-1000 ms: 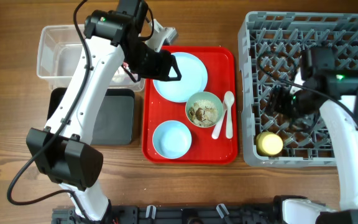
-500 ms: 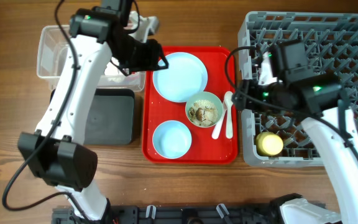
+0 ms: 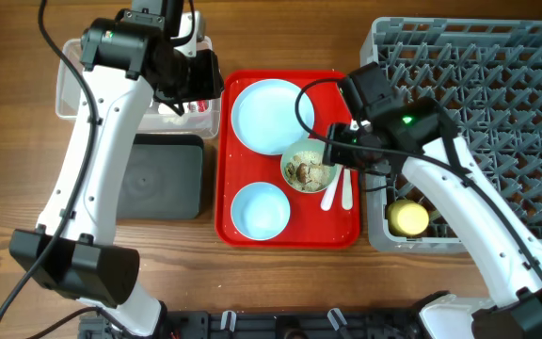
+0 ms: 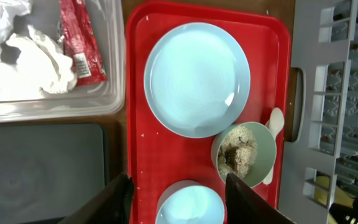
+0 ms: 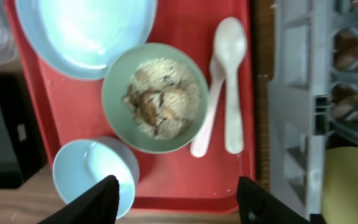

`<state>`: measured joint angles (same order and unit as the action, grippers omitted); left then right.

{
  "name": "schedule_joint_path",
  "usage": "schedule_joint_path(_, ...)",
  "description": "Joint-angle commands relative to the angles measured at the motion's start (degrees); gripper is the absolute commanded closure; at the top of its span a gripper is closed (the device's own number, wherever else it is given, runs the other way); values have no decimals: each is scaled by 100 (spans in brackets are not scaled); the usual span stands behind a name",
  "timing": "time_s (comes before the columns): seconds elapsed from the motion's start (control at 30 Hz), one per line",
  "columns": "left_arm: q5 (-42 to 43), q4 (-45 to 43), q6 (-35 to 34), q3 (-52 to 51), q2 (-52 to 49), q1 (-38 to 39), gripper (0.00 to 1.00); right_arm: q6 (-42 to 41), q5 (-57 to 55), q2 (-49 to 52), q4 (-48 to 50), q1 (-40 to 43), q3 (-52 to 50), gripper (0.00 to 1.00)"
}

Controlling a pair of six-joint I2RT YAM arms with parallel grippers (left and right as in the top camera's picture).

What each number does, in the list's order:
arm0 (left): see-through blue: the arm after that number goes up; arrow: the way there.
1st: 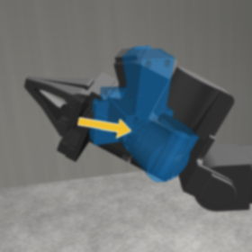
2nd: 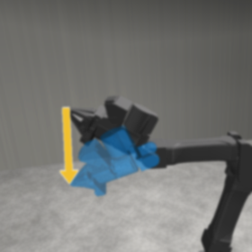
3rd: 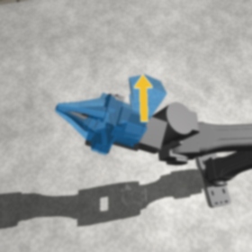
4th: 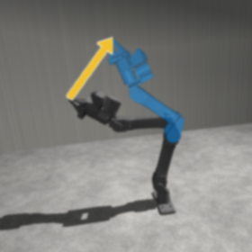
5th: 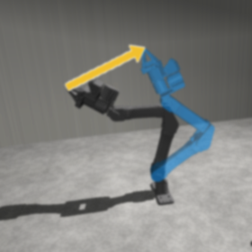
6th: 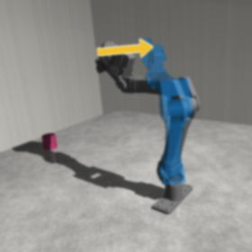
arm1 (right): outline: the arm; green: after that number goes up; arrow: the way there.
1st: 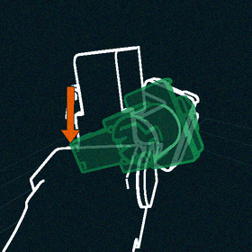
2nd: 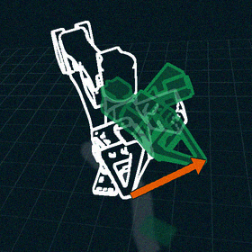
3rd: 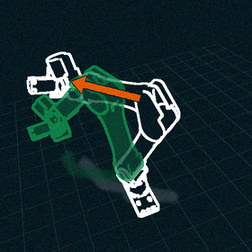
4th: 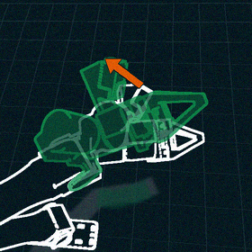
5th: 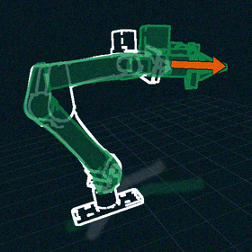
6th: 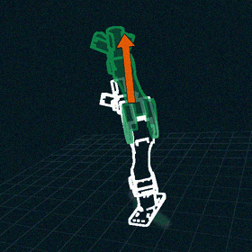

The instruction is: Sort waste into correct bins and load items into the dishwasher rack

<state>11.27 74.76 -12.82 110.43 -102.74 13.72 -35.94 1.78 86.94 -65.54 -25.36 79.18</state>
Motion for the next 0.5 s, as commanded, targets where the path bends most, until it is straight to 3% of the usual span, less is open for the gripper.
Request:
schedule_joint_path(0.0,-66,9,-136,26,98,505,51,48,-348,-431,-192,568,339,33)
schedule_joint_path(0.17,-70,-83,-133,9,0,1270,48,520,-348,-1032,-577,1722,675,27)
schedule_joint_path(0.27,-70,-179,-109,7,-225,1757,39,866,-262,-1394,-649,2551,675,25)
schedule_joint_path(0.47,-249,-525,-94,4,-1003,2669,37,1403,138,-1593,-870,3668,673,23)
